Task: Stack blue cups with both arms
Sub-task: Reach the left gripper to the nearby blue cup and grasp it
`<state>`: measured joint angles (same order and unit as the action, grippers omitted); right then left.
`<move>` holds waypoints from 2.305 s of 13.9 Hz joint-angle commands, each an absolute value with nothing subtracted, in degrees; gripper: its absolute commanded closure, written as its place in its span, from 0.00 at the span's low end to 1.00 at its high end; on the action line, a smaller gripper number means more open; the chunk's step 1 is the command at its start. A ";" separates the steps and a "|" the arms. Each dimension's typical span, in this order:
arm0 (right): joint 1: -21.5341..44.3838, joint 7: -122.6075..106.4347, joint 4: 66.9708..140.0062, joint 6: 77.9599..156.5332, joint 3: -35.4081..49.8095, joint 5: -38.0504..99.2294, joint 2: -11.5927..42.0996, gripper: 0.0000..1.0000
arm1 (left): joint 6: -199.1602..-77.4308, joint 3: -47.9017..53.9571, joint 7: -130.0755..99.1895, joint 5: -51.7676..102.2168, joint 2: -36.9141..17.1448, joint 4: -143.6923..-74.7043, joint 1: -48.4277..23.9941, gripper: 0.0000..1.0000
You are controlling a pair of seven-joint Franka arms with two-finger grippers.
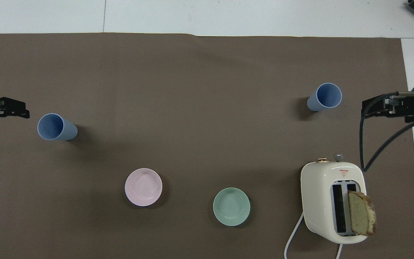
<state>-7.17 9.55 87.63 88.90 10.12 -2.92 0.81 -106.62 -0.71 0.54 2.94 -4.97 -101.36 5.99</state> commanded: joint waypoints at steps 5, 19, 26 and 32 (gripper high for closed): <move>-7.82 10.37 87.10 89.12 10.55 -2.81 1.14 0.00 | -116.09 -0.44 -2.72 2.55 -10.37 -106.95 8.00 0.00; -8.35 10.11 87.19 89.56 10.55 -2.72 1.14 0.00 | -123.40 -0.26 -6.07 2.64 -10.90 -113.47 6.50 1.00; -8.61 9.84 87.19 89.65 10.55 -2.81 1.23 0.00 | -118.51 0.09 -6.24 2.81 -11.25 -108.22 6.42 1.00; -8.61 9.76 87.19 90.97 10.55 -2.81 1.32 0.00 | -106.79 0.09 -15.61 7.38 -10.72 -94.94 -1.47 1.00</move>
<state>-7.91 9.55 87.63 90.26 10.00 -2.92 0.82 -109.40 0.86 -10.43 6.88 -10.52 -97.92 2.97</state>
